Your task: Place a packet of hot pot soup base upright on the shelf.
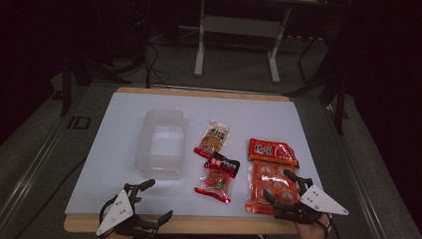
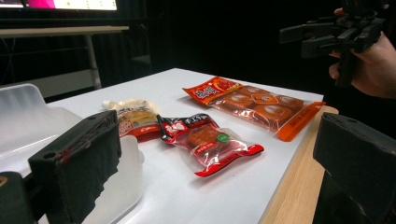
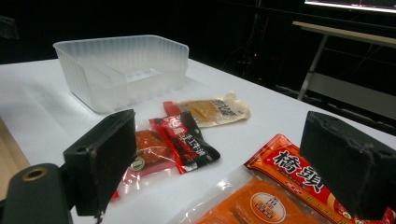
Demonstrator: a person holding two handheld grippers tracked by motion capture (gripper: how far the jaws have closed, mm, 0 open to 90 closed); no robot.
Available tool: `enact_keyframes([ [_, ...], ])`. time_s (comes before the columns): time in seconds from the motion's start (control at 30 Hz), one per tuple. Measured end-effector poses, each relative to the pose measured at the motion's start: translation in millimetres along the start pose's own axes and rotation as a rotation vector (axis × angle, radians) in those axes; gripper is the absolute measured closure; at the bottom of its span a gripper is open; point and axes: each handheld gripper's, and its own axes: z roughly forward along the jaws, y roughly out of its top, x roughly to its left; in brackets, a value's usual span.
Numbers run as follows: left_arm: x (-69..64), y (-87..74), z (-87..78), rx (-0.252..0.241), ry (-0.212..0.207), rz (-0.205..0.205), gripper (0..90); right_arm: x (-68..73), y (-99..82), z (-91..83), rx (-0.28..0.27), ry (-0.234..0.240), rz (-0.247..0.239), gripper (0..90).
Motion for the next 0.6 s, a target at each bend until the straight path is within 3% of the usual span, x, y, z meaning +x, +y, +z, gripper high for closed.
enact_keyframes([
  [0.33, -1.1, 0.2, 1.5, 0.012, 0.01, 0.004, 1.4, 2.7, 1.1, 1.1, 0.003, 0.017, -0.03, 11.0],
  [0.6, -2.6, -0.2, 2.7, 0.017, 0.002, 0.012, 1.4, 4.7, 1.0, 2.0, 0.011, 0.032, -0.023, 10.9],
])
